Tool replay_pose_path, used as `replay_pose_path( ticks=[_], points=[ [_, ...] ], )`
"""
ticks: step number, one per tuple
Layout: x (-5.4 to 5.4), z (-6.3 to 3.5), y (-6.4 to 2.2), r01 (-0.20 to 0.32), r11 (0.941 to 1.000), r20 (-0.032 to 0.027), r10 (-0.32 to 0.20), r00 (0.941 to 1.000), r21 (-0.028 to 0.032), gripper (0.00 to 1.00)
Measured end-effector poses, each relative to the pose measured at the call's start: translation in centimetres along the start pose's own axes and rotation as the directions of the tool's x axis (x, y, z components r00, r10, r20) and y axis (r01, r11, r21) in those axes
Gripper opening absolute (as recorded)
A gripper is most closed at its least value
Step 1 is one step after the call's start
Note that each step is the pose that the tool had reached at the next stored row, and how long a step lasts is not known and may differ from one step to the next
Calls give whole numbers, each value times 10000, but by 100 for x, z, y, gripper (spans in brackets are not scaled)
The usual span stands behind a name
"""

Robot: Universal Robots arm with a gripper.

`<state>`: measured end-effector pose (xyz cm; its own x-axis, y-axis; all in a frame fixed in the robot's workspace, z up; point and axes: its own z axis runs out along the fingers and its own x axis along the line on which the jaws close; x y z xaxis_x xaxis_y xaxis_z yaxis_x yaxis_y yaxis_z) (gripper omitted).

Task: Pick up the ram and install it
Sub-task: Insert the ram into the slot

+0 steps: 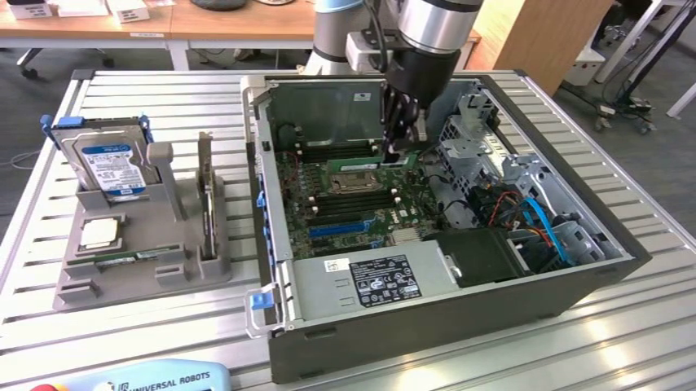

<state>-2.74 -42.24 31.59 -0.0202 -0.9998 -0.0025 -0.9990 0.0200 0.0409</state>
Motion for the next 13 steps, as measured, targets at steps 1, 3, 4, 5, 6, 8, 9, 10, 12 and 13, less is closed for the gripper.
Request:
replay_pose_path(
  ticks=[1,3,4,5,6,8,9,10,12,13],
  points=[
    [0,15,-1,-1,10000,-1,1,10000,1,11],
    [0,46,-2,-4,10000,0,4,10000,3,11],
    [0,61,-3,-4,10000,1,4,10000,3,11],
    [0,74,-3,-6,10000,1,6,10000,4,11],
    [0,85,-4,-6,10000,1,6,10000,4,11],
    [0,101,-4,-7,10000,0,7,10000,4,11],
    [0,106,-5,-7,10000,0,7,10000,5,11],
    [0,106,-5,-8,10000,-2,8,10000,3,11],
    [0,107,-4,-8,10000,12,8,10000,5,11],
    [0,107,-4,-8,10000,18,8,10000,5,11]
  ],
)
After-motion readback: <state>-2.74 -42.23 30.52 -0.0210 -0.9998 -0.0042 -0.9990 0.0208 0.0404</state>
